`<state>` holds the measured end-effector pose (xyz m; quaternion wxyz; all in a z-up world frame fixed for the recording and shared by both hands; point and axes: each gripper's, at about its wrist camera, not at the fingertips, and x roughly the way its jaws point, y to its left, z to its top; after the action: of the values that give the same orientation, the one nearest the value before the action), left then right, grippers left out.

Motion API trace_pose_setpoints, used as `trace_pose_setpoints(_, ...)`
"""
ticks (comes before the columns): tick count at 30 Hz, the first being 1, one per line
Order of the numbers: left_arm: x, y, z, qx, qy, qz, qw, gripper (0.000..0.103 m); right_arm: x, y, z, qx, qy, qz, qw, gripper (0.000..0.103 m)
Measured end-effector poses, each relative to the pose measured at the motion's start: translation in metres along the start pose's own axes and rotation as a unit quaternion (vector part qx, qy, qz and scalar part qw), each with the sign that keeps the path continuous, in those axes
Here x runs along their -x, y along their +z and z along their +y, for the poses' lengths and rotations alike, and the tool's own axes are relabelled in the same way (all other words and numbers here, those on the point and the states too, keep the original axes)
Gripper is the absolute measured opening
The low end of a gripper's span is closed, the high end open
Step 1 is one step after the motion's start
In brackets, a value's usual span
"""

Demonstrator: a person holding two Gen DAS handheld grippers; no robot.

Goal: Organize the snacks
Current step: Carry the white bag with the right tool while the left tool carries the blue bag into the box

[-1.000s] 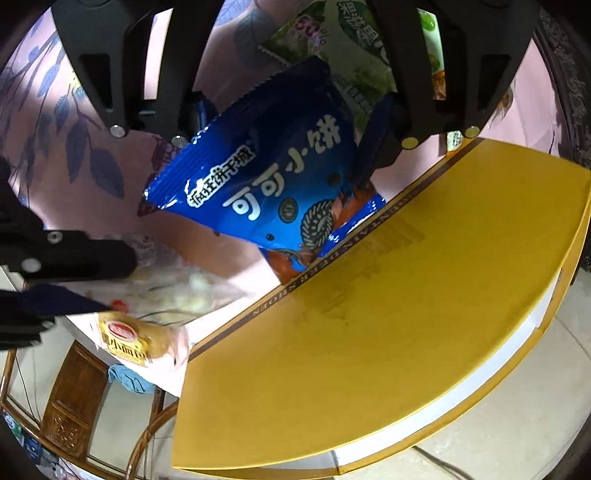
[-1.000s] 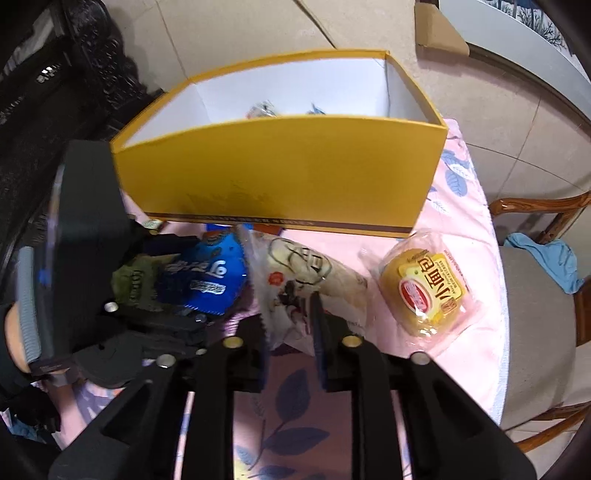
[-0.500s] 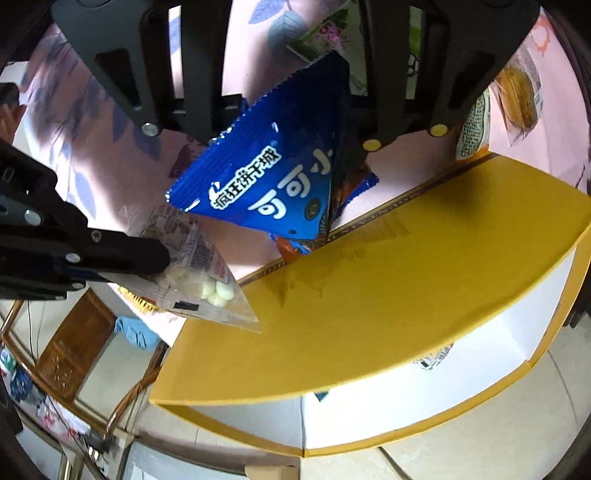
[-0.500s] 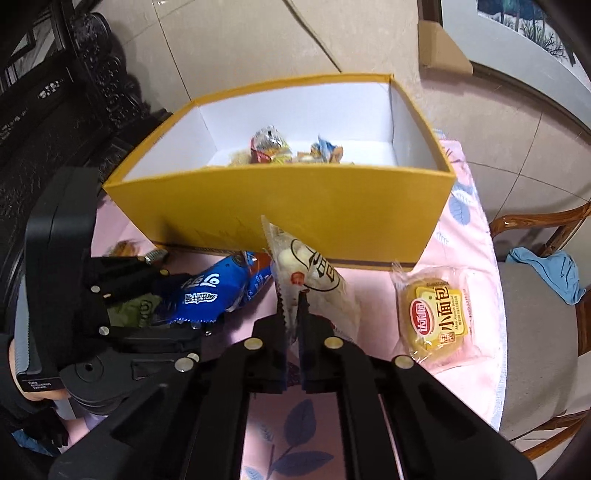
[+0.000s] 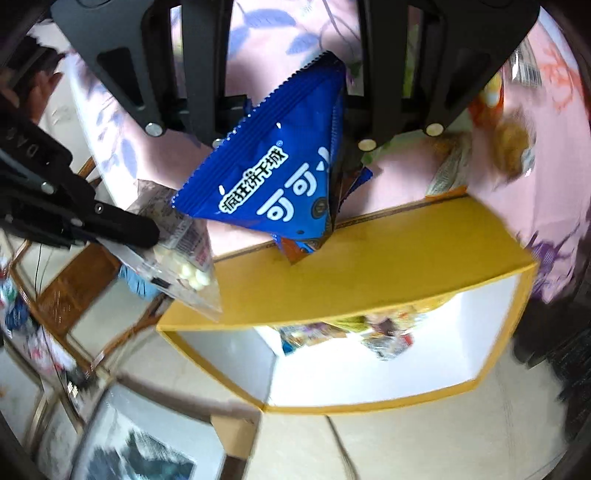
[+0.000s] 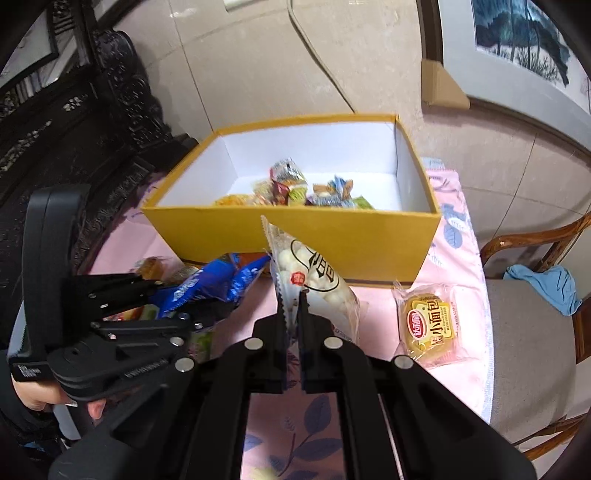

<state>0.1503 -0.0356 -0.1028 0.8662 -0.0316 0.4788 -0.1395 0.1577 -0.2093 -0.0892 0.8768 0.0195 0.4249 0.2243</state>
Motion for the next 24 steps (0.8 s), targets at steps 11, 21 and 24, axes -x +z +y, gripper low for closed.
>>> trace_pose_setpoints(11, 0.067, 0.007, 0.011, 0.076, 0.042, -0.033, 0.9957, 0.03, 0.023, 0.017, 0.028, 0.022, 0.019, -0.024, 0.999, 0.004)
trace_pose_setpoints(21, 0.078, 0.076, 0.023, 0.088, 0.055, -0.068, 0.9923, 0.03, 0.019, 0.086, 0.033, 0.029, 0.027, -0.067, 0.997, 0.004)
trace_pose_setpoints(24, 0.078, 0.1, 0.027, 0.085, 0.058, -0.077, 0.9917, 0.03, 0.015, 0.106, 0.033, 0.035, 0.021, -0.075, 0.996, 0.004)
